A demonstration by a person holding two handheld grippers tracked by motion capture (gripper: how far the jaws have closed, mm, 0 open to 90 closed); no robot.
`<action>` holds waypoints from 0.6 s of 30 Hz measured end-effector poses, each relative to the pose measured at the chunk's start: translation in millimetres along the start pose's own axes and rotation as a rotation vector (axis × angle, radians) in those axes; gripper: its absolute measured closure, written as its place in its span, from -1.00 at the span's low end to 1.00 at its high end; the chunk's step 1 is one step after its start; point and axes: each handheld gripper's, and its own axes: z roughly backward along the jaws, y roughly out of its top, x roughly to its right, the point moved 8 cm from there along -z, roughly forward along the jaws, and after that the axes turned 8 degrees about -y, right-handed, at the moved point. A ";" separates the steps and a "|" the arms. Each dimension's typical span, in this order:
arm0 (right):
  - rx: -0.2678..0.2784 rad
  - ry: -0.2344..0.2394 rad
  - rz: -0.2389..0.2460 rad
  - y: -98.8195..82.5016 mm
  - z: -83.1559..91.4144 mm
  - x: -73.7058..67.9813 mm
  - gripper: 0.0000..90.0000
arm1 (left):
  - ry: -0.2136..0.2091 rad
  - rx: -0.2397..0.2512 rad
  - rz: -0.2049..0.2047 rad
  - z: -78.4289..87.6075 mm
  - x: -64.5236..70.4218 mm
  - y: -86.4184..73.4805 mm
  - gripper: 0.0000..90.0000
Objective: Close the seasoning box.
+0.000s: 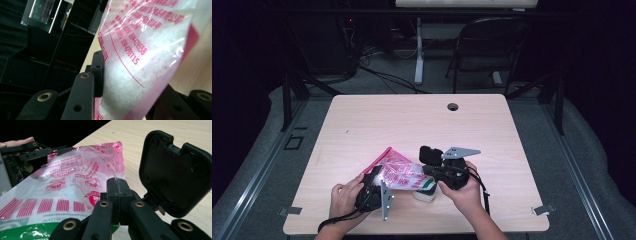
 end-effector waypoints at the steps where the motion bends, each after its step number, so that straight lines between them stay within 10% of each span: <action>1: -0.001 -0.001 0.001 -0.1 0.2 0.5 1.00 | -0.007 -0.002 0.001 0.0 0.2 -0.2 0.60; 18: 0.086 0.051 -0.057 13.5 12.8 -6.5 0.38 | -0.129 0.048 0.148 -7.7 8.1 -7.4 0.61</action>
